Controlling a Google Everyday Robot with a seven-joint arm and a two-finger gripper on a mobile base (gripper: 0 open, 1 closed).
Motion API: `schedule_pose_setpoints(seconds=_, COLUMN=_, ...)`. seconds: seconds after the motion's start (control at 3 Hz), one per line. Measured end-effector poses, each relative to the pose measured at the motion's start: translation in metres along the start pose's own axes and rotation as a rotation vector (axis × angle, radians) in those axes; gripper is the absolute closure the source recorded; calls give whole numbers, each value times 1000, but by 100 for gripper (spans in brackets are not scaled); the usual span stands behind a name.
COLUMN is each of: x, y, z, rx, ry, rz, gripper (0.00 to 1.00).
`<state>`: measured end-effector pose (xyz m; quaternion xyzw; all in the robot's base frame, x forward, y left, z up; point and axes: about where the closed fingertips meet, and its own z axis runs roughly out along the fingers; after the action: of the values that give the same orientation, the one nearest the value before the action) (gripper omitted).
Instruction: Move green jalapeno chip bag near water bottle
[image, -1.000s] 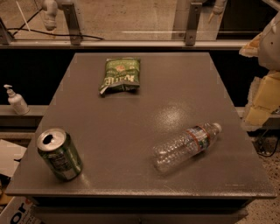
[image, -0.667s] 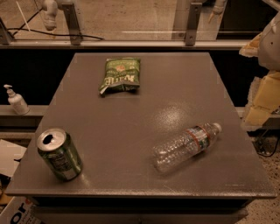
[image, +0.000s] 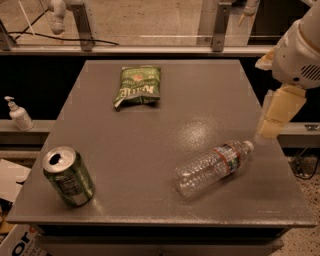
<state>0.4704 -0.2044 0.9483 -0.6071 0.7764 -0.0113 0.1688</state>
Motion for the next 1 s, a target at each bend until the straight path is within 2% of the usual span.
schedule_pose_setpoints(seconds=0.33, x=-16, y=-16, z=66, rx=-82, ry=-16, rz=30, gripper=0)
schedule_pose_setpoints(seconds=0.67, x=-56, y=-26, z=114, rx=-150, ry=-90, rz=31, gripper=0)
schedule_pose_setpoints(seconds=1.0, x=-108, y=-38, z=130, rx=-192, ry=-219, rz=-6, gripper=0)
